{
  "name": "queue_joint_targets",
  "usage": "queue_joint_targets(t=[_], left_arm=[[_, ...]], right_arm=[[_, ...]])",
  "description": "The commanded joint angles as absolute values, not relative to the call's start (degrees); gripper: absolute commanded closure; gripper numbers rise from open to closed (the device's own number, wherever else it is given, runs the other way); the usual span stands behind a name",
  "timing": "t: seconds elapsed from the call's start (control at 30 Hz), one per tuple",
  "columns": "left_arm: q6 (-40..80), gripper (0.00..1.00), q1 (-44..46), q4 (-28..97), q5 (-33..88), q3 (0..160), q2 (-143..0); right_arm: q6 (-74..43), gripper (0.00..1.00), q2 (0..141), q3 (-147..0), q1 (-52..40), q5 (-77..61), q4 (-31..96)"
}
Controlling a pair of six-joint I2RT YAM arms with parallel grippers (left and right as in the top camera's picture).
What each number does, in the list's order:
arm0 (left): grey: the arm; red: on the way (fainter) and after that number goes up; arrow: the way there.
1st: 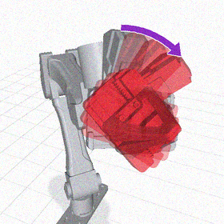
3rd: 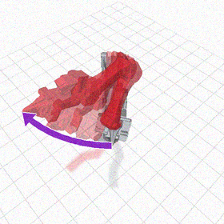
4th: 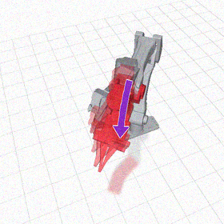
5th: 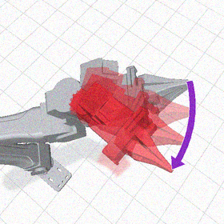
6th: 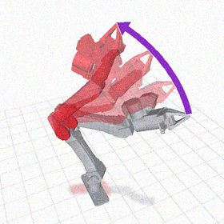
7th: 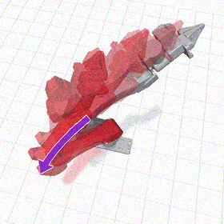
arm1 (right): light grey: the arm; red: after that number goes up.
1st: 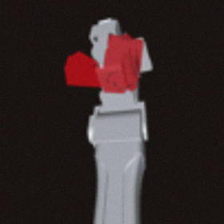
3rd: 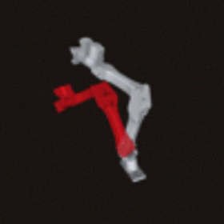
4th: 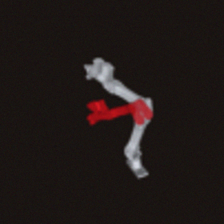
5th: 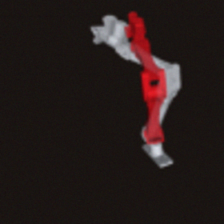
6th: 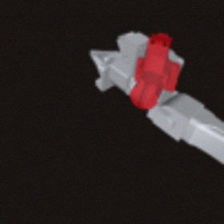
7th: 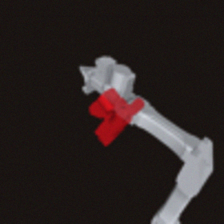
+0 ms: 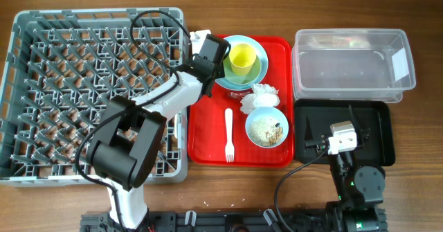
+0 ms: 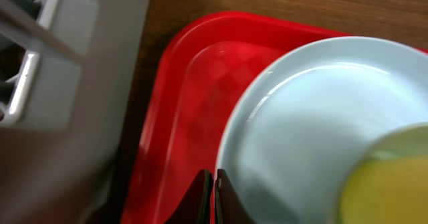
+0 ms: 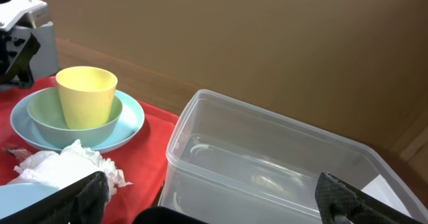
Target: Sort waste into correct bins and load items into the dishwasher rack
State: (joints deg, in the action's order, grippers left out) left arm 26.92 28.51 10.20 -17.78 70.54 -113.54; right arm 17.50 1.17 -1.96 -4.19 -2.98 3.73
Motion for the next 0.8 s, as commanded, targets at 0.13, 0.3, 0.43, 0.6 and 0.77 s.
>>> queue_joint_targets(t=[0.13,0.3,0.43,0.6,0.77], left_arm=[[25.7,0.96,26.7,10.0,-19.0,70.3,-117.7],[25.8,0.96,26.7,10.5,-22.5,70.3,-118.3],[25.7,0.96,26.8,12.3,-23.3,70.3,-118.3],[16.6,0.96,27.4,13.6,-28.6,70.3,-118.3],[13.6,0.96,29.1,14.2,-31.7,70.3,-118.3]], right_arm=[[18.0,0.0,1.0,-1.9,-4.0,-3.7,3.4],[18.0,0.0,1.0,-1.9,-4.0,-3.7,3.4],[18.0,0.0,1.0,-1.9,-4.0,-3.7,3.4],[18.0,0.0,1.0,-1.9,-4.0,-3.7,3.4],[18.0,0.0,1.0,-1.9,-4.0,-3.7,3.4]])
